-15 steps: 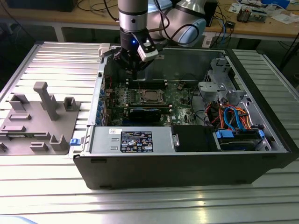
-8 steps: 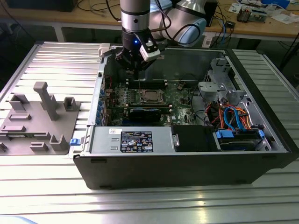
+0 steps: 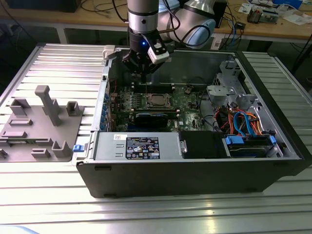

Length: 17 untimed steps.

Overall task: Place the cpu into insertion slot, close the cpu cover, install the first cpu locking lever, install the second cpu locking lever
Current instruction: 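Install the first cpu locking lever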

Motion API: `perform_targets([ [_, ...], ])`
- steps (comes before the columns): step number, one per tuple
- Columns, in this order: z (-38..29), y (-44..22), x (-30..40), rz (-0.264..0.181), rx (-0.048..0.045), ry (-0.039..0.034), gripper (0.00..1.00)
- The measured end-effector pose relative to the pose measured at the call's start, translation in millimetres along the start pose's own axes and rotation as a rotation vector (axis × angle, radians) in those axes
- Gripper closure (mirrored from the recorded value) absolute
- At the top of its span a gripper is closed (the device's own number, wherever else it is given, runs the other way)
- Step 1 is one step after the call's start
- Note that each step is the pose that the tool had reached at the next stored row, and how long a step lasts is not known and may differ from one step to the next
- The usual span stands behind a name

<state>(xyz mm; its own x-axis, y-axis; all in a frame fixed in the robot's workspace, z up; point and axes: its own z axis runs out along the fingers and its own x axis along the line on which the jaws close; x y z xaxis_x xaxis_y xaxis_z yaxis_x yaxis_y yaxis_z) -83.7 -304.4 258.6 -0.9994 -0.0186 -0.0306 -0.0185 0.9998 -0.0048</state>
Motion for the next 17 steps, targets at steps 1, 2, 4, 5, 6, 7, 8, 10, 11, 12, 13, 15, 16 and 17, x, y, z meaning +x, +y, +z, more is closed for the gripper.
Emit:
perform_targets([
  [1,0.0,0.1,-0.6,0.000,0.0002,0.0000,0.89],
  [2,0.1,0.2,-1.4,0.000,0.0004,0.0000,0.89],
  [4,0.1,0.4,-3.1,0.000,0.0012,0.0000,0.89],
  [5,0.1,0.4,-3.6,0.000,0.0013,0.0000,0.89],
  [6,0.1,0.4,-4.3,0.000,0.0015,0.0000,0.89],
  [7,0.2,0.4,-5.2,0.000,0.0014,0.0000,0.89],
  [8,0.2,0.3,-5.9,0.000,0.0014,0.0000,0.89],
  [10,0.3,0.4,-7.2,0.000,0.0014,-0.0001,0.89],
  [11,0.3,0.3,-7.4,0.000,0.0016,-0.0002,0.89],
  [12,0.2,0.3,-7.4,0.000,0.0018,0.0000,0.89],
  [13,0.2,0.3,-7.4,0.000,0.0019,0.0000,0.89],
  [15,0.4,0.4,-7.4,0.000,0.0014,-0.0001,0.89],
  [16,0.7,0.3,-7.5,0.000,-0.0033,-0.0002,0.89],
  [17,1.0,0.0,-7.6,0.001,-0.0135,-0.0004,0.89],
])
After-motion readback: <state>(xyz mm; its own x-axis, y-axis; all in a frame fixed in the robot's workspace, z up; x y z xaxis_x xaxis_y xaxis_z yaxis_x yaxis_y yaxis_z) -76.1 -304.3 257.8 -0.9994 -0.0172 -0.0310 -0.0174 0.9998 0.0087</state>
